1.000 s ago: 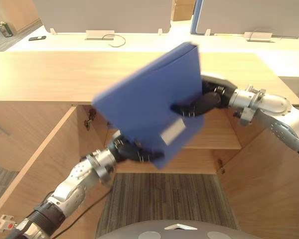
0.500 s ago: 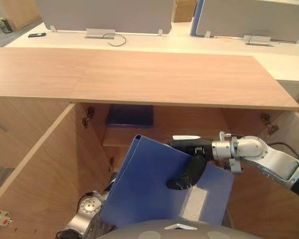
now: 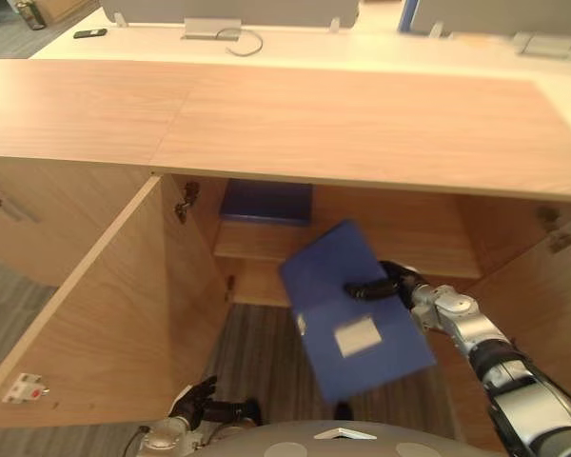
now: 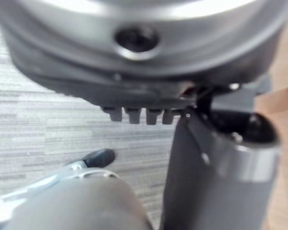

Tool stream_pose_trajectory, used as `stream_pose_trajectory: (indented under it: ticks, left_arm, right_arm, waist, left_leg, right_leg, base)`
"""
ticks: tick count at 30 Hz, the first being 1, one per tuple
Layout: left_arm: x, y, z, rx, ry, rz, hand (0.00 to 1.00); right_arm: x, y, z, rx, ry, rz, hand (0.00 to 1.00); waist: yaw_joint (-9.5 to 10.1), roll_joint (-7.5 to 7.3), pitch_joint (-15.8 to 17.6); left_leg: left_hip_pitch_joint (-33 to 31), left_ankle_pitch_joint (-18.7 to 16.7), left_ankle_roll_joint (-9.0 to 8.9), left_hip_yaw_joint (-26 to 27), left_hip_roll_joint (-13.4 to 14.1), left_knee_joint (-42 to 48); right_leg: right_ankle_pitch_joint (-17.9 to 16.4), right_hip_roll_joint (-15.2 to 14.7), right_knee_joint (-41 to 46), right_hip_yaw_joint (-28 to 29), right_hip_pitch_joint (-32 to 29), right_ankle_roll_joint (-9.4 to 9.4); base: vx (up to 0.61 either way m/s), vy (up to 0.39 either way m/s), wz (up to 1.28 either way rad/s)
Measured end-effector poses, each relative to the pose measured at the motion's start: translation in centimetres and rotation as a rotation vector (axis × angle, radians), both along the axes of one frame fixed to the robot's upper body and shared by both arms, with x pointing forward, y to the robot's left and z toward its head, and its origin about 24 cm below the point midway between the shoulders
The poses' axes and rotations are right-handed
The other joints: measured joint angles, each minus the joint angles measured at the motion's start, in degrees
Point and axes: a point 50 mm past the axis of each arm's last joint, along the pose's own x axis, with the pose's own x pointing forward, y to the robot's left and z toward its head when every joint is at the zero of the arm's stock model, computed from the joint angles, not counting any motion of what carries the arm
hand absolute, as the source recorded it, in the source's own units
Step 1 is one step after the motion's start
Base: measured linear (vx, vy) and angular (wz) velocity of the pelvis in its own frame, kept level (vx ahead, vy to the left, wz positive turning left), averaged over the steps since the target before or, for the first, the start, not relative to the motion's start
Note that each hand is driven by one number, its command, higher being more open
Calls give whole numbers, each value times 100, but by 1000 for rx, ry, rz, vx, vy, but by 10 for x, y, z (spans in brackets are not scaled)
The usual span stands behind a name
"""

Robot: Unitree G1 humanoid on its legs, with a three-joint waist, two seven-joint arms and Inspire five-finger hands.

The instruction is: Walk over to the cabinet, pick up the folder, carry it to the office cabinet, place the folder inside the office cabinet, then close the office cabinet door

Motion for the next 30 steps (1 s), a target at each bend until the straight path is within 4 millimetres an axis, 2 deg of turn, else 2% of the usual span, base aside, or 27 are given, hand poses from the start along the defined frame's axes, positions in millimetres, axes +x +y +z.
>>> stream_pose_trajectory:
  ticks: [1,5,7,8,10,13,15,17,20,22,23,24,25,26,28,30]
  left_arm:
    - [1,1,1,0,-7,9,100]
    - [4,3,2,3,-36,102,100]
    - [7,-4,2,-34,-57,165,100]
    - [7,-5,2,-38,-60,172,100]
    - [13,-6,5,-40,-96,230,100]
    - [23,-15,9,-64,-147,267,100]
    - [32,-22,14,-84,-191,287,100]
    - [39,-29,18,-105,-223,285,100]
    - [50,-40,24,-157,-272,297,100]
    - [60,-44,32,-185,-328,309,100]
    - [62,-45,34,-188,-339,316,100]
    - [65,-46,36,-190,-353,315,100]
    - [68,-48,40,-196,-378,312,100]
    - [69,-48,41,-199,-385,316,100]
    - [74,-50,46,-212,-415,327,100]
    - [77,-49,50,-209,-436,332,100]
  right_arm:
    - [2,-5,0,22,-4,-86,0]
    - [10,-14,6,232,-74,-429,0]
    - [30,-10,25,499,-200,-661,0]
    - [32,-8,27,537,-217,-687,0]
    - [49,2,45,883,-372,-913,0]
    - [62,1,68,1145,-504,-1070,0]
    - [76,-2,97,1341,-603,-1166,0]
    - [86,-5,122,1449,-662,-1209,0]
    - [96,-12,158,1497,-728,-1200,0]
    - [103,-16,200,1544,-819,-1146,0]
    - [105,-17,210,1548,-833,-1132,0]
    - [107,-18,222,1551,-848,-1113,0]
    - [110,-18,247,1526,-887,-1062,0]
    - [110,-17,255,1510,-900,-1040,0]
    - [113,-12,287,1471,-939,-956,0]
    - [115,-6,307,1469,-949,-915,0]
  waist:
    - [-2,69,48]
    - [-12,77,248]
    - [-13,129,491]
    - [-13,137,516]
    - [-8,197,603]
    - [32,318,739]
    - [91,434,848]
    - [143,457,903]
    - [152,451,1126]
    - [161,463,1239]
    - [169,485,1305]
    - [175,518,1394]
    - [201,603,1523]
    - [230,611,1528]
    - [288,699,1665]
    - [292,740,1753]
  left_leg:
    - [-44,20,3,-39,-4,0]
    - [-225,73,22,-185,2,1]
    - [-249,86,38,-191,-12,3]
    - [-251,86,39,-190,-14,2]
    - [-391,132,81,-266,-53,3]
    - [-497,195,119,-373,-71,4]
    - [-633,257,132,-424,-83,4]
    - [-770,309,135,-416,-71,6]
    - [-963,272,103,-395,-47,221]
    - [-1613,-28,63,-396,50,1042]
    - [-1717,-100,50,-396,79,1232]
    - [-1806,-184,39,-391,115,1438]
    - [-2094,-404,24,-369,195,1955]
    - [-2246,-485,11,-353,220,2148]
    - [-2742,-749,-9,-358,328,2878]
    - [-3137,-956,-32,-372,410,3433]
  right_leg:
    - [33,-3,-36,-40,-2,0]
    - [69,6,-51,-210,-66,5]
    - [209,-3,-119,-239,-67,1]
    - [216,-5,-119,-240,-72,-6]
    - [232,-50,-116,-338,-171,-26]
    - [232,-113,-98,-442,-214,-27]
    - [230,-143,8,-512,-356,-28]
    - [219,-147,127,-514,-549,-34]
    - [78,-190,485,-526,-785,-45]
    - [-144,-238,1108,-531,-1337,-85]
    - [-208,-240,1242,-529,-1408,-85]
    - [-275,-240,1405,-521,-1481,-91]
    - [-486,-241,1886,-497,-1760,-124]
    - [-597,-251,2085,-471,-1922,-124]
    - [-927,-269,2865,-395,-2458,-160]
    - [-1162,-283,3449,-350,-2867,-205]
  base:
    - [21,17,20]
    - [20,-8,16]
    - [-11,15,-1]
    - [-47,43,0]
    - [-50,36,18]
    - [-55,39,26]
    - [-82,43,17]
    - [-85,46,5]
    - [-58,24,4]
    - [-87,-5,6]
    - [-74,-26,1]
    - [-94,-42,-4]
    - [-114,-54,-8]
    - [-129,-60,-12]
    - [-128,-57,-6]
    - [-126,-45,1]
